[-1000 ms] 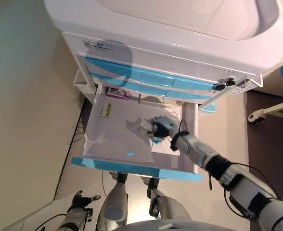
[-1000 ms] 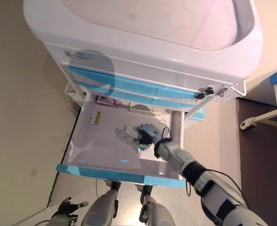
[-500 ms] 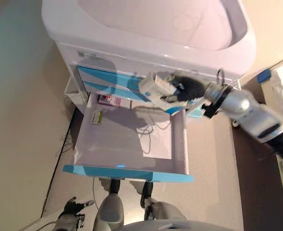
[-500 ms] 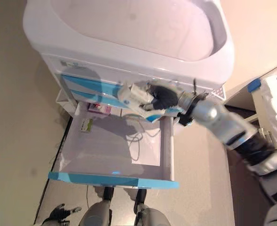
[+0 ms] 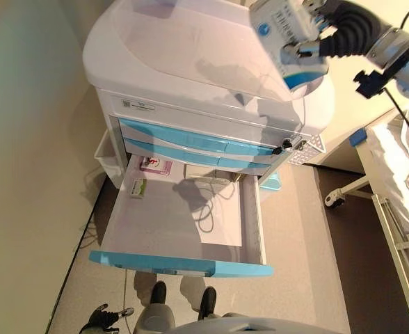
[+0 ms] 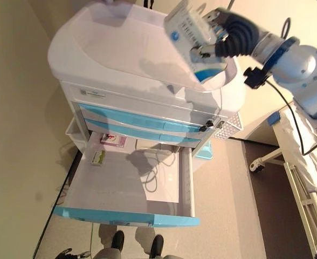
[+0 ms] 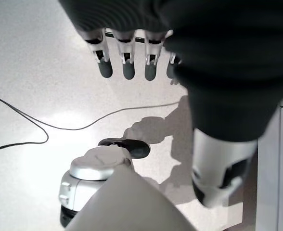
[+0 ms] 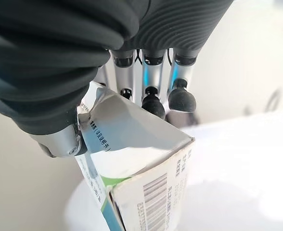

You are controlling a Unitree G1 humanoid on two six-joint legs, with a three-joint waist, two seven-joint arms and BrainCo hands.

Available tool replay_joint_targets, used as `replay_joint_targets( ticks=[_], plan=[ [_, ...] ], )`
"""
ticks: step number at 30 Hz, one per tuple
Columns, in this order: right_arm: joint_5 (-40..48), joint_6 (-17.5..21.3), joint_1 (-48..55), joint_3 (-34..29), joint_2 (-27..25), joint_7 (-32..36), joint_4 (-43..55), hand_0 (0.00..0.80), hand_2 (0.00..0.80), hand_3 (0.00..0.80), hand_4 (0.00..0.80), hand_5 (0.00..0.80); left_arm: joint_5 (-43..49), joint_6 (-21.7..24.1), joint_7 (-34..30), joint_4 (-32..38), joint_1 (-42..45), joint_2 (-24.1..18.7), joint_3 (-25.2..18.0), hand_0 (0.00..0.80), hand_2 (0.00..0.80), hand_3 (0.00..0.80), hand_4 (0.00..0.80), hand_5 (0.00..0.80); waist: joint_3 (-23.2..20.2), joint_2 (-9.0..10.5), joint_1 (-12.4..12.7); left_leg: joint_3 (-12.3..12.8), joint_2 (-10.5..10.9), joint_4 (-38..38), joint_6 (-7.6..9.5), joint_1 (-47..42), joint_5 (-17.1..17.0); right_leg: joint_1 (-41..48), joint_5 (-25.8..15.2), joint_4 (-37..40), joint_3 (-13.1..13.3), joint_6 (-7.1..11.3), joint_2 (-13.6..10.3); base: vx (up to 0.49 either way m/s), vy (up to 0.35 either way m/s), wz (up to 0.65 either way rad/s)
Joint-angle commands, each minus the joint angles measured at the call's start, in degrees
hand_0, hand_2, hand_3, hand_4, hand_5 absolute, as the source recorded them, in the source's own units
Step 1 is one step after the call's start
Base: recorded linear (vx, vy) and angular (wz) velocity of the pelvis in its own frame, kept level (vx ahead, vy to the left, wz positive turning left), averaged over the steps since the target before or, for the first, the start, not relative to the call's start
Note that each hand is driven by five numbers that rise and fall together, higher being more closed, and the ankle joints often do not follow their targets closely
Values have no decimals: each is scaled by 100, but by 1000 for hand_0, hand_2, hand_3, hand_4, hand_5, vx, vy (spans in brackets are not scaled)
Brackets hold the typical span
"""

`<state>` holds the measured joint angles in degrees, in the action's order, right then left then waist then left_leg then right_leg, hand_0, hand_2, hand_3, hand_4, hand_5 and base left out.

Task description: Open the drawer and pick up the medicine

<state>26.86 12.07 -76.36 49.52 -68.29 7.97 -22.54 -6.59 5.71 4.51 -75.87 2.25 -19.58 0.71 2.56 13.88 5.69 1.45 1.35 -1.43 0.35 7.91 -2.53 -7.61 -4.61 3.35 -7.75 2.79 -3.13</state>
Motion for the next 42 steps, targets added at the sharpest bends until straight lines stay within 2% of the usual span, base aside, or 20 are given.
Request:
replay_joint_targets(
  ticks=[1, 5, 8, 15, 24, 33, 39, 40, 41, 42],
  plan=[
    [-634, -186, -1005, 429, 530, -429, -1317, 800, 800, 800, 800, 800, -241, 20, -2, -321, 86, -128, 134, 0, 0, 0, 0, 0, -88, 32, 124, -7, 89, -311, -81, -57, -105, -62, -90, -380, -53, 284, 26, 12, 0, 5],
    [-1680, -458, -1445, 644, 1350, -634, -2797, 800, 800, 800, 800, 800, -325, -17, -22, -374, -7, -154, 210, 0, 0, 0, 0, 0, -80, 60, 197, -65, 93, -310, -77, -56, -108, -43, -88, -367, -76, 275, 25, 13, -5, 7],
    [-2581, -655, -1475, 561, 1963, -882, -3688, 800, 800, 800, 800, 800, -328, -46, -23, -371, -80, -175, 287, 0, 0, 0, 0, 0, -57, 51, 261, -138, 117, -312, -58, -32, -120, -44, -88, -360, -116, 272, 21, 13, -9, 12],
    [-3551, -790, -1224, 183, 2722, -1337, -4532, 800, 800, 800, 800, 800, -306, -58, 27, -301, -213, -193, 496, 0, 0, 0, 0, 0, 94, -40, 471, -369, 179, -278, -19, 124, -168, -99, -57, -392, -265, 261, 3, 3, -11, 22],
    [-4107, -845, -969, 43, 3004, -1451, -5315, 800, 800, 800, 800, 800, -242, -17, 88, -192, -298, -118, 766, 0, 0, 0, 0, 0, 260, -149, 739, -665, 273, -257, 5, 271, -216, -104, -13, -371, -470, 259, -37, 12, -9, 18],
    [-4700, -793, -717, 245, 2869, -1393, -5308, 800, 800, 800, 800, 800, -142, 5, 85, -127, -403, -40, 881, 0, 0, 0, 0, 0, 342, -217, 898, -912, 333, -256, 6, 393, -265, -106, 15, -358, -714, 271, -92, 8, -14, 16],
    [-4737, -807, -667, 179, 2826, -1374, -5374, 800, 800, 800, 800, 800, -86, 5, 92, -138, -444, -66, 875, 0, 0, 0, 0, 0, 392, -228, 970, -1035, 357, -250, 1, 456, -295, -114, 29, -346, -829, 267, -111, 1, -15, 12],
    [-4748, -809, -662, 177, 2831, -1381, -5377, 765, 765, 765, 765, 765, -91, 2, 92, -138, -446, -66, 870, 0, 0, 0, 0, 0, 394, -229, 983, -1042, 359, -251, 2, 462, -296, -115, 30, -346, -841, 267, -113, 1, -9, 7],
    [-4754, -810, -649, 164, 2837, -1388, -5382, 549, 549, 549, 549, 549, -81, 0, 96, -138, -444, -59, 874, 0, 0, 0, 0, 0, 398, -231, 986, -1048, 361, -249, -1, 469, -298, -118, 31, -349, -851, 268, -116, 2, -10, 4],
    [-4760, -819, -640, 153, 2847, -1397, -5393, 0, 0, 0, 0, 0, -73, -6, 104, -151, -442, -50, 874, 0, 0, 0, 0, 0, 399, -231, 989, -1058, 363, -248, 0, 471, -298, -121, 32, -352, -865, 268, -119, -5, -6, 6]
  ],
)
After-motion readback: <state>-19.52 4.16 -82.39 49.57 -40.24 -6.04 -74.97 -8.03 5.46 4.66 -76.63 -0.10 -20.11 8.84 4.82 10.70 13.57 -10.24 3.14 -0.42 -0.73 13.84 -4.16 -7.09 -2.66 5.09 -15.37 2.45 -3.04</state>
